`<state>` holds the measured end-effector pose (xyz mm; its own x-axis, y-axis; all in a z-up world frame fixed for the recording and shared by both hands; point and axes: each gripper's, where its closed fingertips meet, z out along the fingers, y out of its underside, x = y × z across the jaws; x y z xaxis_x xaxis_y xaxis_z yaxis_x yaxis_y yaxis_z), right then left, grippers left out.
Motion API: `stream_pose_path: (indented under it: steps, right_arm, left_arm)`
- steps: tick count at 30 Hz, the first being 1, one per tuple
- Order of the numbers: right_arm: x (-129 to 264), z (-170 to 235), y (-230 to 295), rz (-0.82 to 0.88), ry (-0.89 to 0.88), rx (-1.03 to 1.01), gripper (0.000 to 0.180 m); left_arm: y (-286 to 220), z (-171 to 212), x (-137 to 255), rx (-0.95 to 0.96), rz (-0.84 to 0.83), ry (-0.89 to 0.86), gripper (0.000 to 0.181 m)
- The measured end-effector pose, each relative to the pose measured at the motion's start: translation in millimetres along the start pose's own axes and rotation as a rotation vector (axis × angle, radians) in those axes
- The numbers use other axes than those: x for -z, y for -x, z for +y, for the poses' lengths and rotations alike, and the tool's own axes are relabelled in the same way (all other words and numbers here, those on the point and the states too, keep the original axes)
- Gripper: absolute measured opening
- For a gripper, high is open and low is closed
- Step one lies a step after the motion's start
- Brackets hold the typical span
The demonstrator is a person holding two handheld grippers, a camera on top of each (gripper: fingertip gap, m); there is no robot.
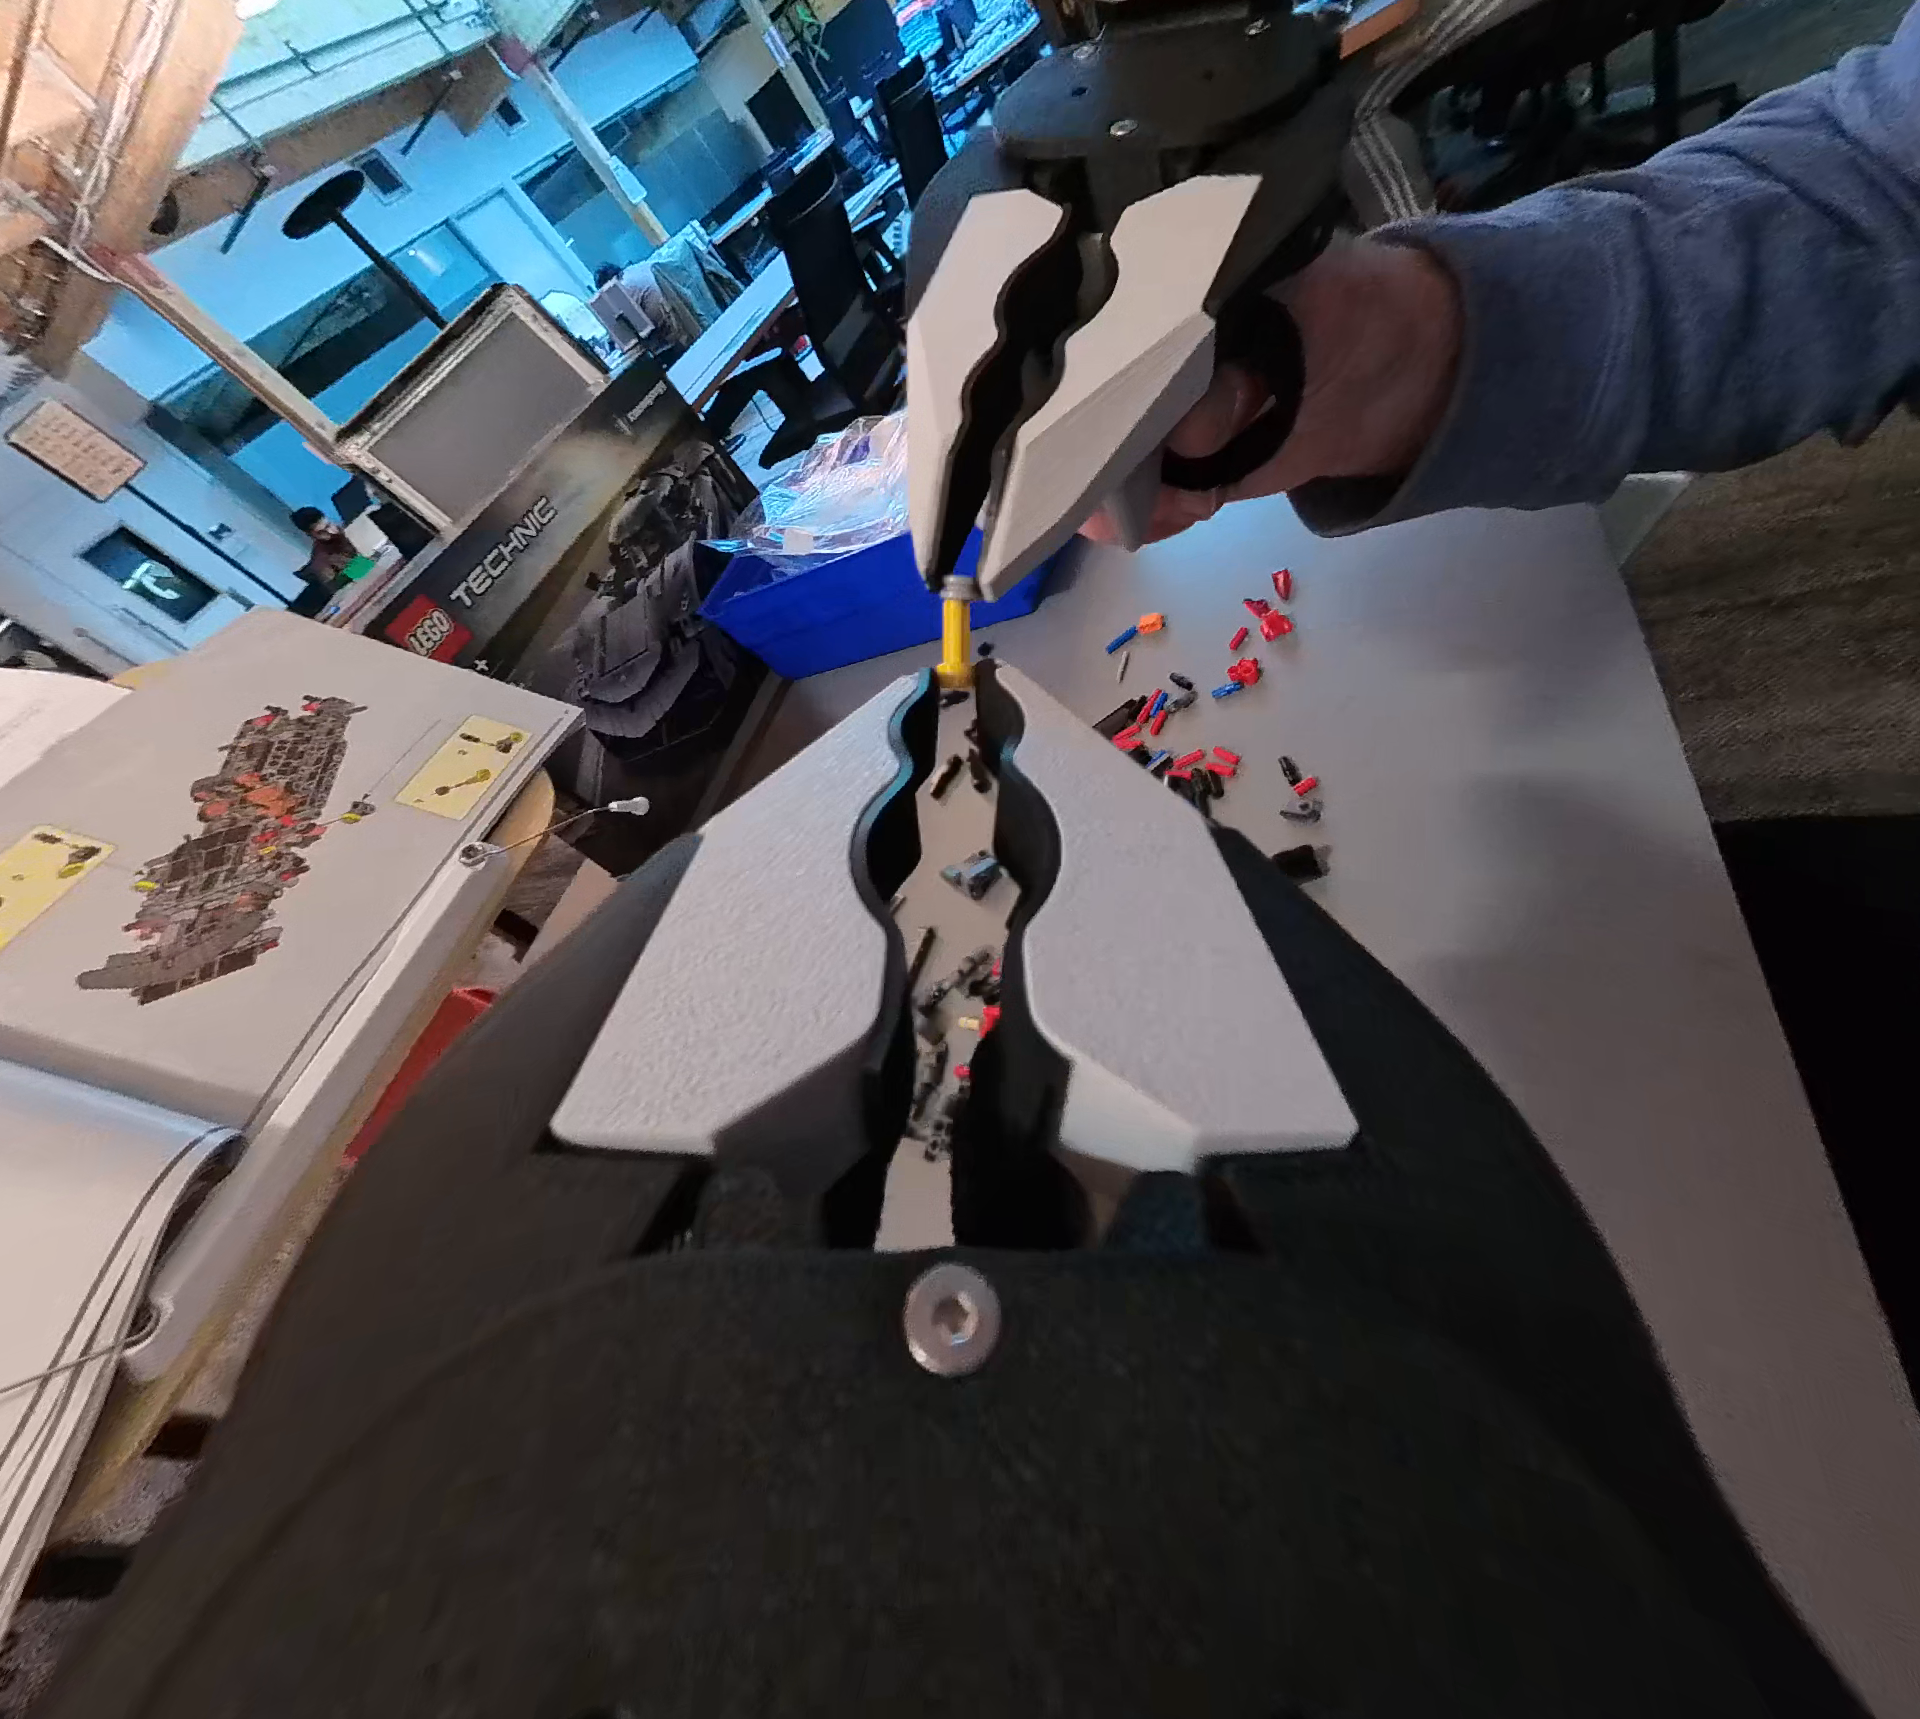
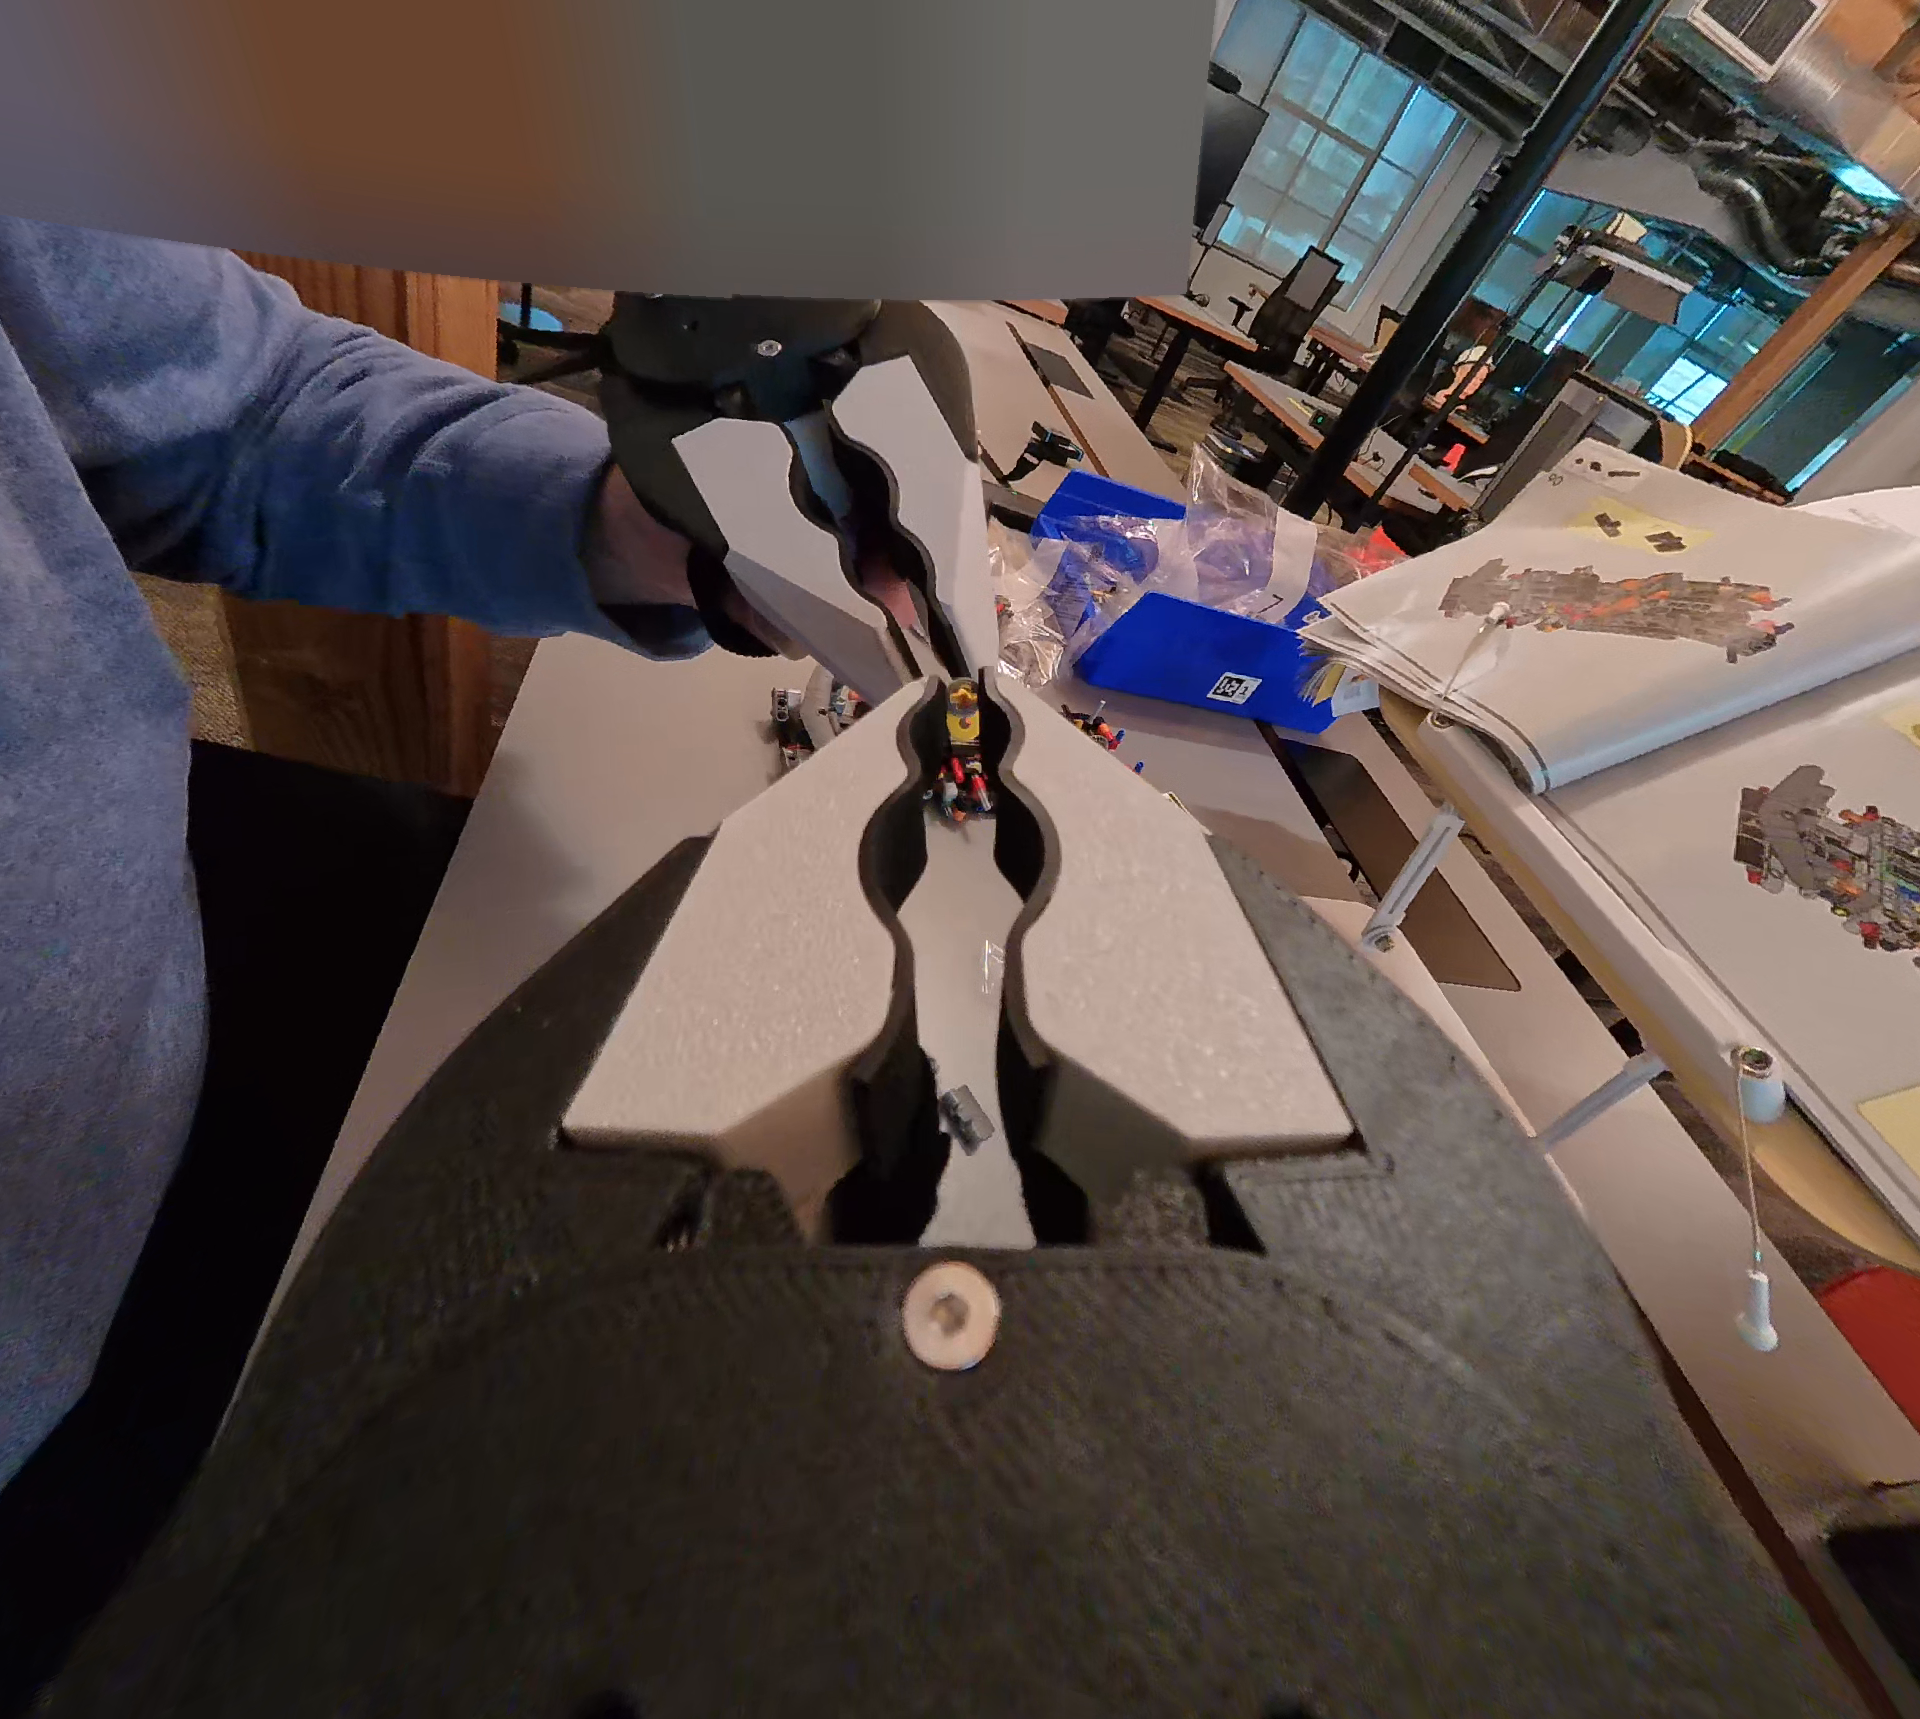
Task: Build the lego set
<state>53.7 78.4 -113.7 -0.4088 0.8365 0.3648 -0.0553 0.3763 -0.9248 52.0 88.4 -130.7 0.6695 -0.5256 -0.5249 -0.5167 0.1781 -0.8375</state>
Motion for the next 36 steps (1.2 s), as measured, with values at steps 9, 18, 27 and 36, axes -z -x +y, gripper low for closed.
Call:
stream_pose_path:
  steps: [9,18,27,36]
  right_arm:
    - [2,4,-1,-0.008,-0.004,-0.013,0.003]
    - [2,5,2,-0.04,-0.005,0.009,0.002]
    - [3,4,8,-0.071,-0.007,0.042,0.003]
    - [4,1,9,-0.085,-0.025,0.042,0.002]
  left_arm:
    - [-2,2,-2,0.059,0.043,-0.024,0.005]
    - [-5,1,-1,0.14,0.123,-0.08,0.006]
    - [-13,1,0,0.178,0.226,-0.083,0.005]
    - [-13,-2,1,0.18,0.258,-0.096,0.005]
